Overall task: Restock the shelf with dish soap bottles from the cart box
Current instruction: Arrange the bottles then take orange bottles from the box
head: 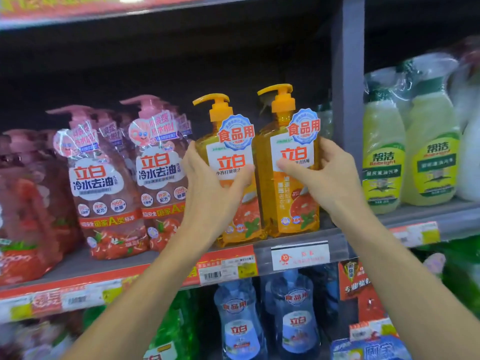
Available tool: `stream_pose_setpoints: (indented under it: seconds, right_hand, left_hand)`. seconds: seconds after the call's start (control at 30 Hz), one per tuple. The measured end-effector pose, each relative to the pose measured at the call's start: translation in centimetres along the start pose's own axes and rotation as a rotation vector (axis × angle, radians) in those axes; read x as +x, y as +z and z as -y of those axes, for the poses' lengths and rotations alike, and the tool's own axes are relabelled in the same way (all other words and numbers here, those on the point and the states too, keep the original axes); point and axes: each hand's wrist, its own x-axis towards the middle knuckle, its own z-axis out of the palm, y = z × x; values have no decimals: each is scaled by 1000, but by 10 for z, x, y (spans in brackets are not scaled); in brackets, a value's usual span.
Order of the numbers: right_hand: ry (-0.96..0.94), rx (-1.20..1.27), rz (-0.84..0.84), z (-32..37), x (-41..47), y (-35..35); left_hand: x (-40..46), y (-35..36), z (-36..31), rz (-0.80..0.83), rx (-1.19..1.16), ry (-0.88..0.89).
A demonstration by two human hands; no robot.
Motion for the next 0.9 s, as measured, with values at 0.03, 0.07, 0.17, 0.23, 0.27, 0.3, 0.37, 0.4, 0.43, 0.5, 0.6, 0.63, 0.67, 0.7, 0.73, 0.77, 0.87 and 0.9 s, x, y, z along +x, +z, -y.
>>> stream_pose_setpoints:
  seconds: [0.03,0.07,0.17,0.23,0.27,0.3,0.37,0.4,0.43,0.5,0.6,0.63,0.67,0.7,0.73,0.77,0.87,0.9]
  right_hand:
    - [-48,-54,-13,-3,-5,1]
    - [-85,-97,-9,-7,-10,1]
    - [-102,-224,50,-17,-17,-2]
    - [-61,-303,100,-22,-21,-3]
    - [-43,-335,116,-25,-24,-4]
    - [-26,-360,124,-28,-26,-4]
    - [1,-383,121,-32,-27,-5]
    - [11,-384,119,-33,-27,-6]
    - [21,-382,118,-32,-25,-6]
    - [24,-379,119,-29,-22,-4]
    - [16,-377,105,-30,-20,0]
    - [20,-376,102,-30,-20,0]
    - [27,-374,102,-30,-20,0]
    - [37,-368,104,-30,-19,0]
    - [44,-356,107,-29,-19,1]
    - [51,-341,110,-29,-20,2]
    - [58,-314,108,-30,-22,5]
    - [59,-310,106,-30,-21,5]
  left_hand:
    - [-4,2,1,-9,82,17]
    - [-9,4,1,-13,166,24]
    - [-27,9,1,-83,385,68]
    - [-37,11,3,-117,419,82]
    - [-40,12,4,-119,423,80]
    - [-42,13,4,-116,423,73]
    - [-44,18,5,-101,409,49]
    - [-45,19,4,-88,400,36]
    - [-45,20,5,-77,396,29]
    - [-42,20,6,-60,379,21]
    - [-37,21,8,-31,343,18]
    - [-35,21,8,-26,339,16]
    - [-33,22,8,-23,337,12]
    - [-30,23,9,-19,337,6]
    - [-27,25,10,-16,338,-4]
    - [-25,28,12,-13,335,-20]
    - [-15,40,15,-19,313,-77]
    - [-12,44,15,-20,307,-94]
